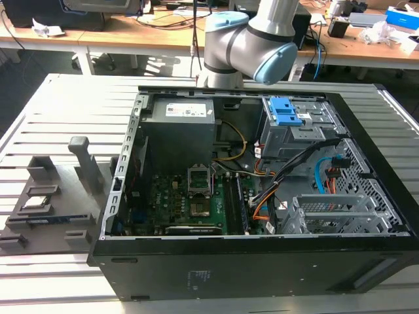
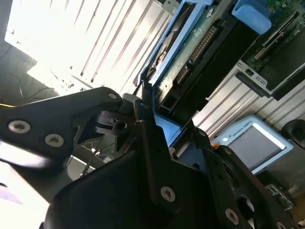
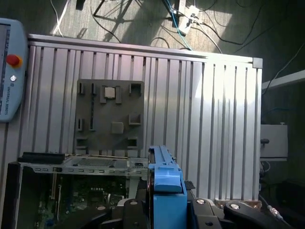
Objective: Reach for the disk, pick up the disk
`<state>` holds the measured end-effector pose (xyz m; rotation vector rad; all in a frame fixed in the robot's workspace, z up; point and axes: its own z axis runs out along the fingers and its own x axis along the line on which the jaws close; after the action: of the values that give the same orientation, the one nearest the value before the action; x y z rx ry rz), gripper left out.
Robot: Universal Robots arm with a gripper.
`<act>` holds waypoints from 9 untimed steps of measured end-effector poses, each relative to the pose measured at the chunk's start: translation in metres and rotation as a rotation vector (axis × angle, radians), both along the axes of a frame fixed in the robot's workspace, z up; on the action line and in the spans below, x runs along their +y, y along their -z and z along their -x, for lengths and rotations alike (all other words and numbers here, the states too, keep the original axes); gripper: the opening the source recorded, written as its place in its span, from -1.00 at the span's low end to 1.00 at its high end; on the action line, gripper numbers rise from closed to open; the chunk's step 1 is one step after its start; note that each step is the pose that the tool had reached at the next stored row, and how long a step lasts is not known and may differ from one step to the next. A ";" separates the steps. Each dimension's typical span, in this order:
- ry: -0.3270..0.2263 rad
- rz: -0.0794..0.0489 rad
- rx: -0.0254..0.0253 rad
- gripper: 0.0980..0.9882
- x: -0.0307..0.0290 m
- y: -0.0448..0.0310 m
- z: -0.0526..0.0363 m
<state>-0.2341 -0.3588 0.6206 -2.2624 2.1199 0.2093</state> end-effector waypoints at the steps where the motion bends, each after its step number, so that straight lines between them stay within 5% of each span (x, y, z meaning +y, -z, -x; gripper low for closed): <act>1: 0.000 -0.010 -0.0001 -0.39 0.0000 0.0003 -0.0003; 6: 0.000 -0.009 -0.0001 -0.39 0.0000 0.0086 -0.0067; 9: 0.000 -0.009 0.0000 -0.39 0.0001 0.0123 -0.0186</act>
<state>-0.2155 -0.3588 0.6083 -2.2574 2.1144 0.2187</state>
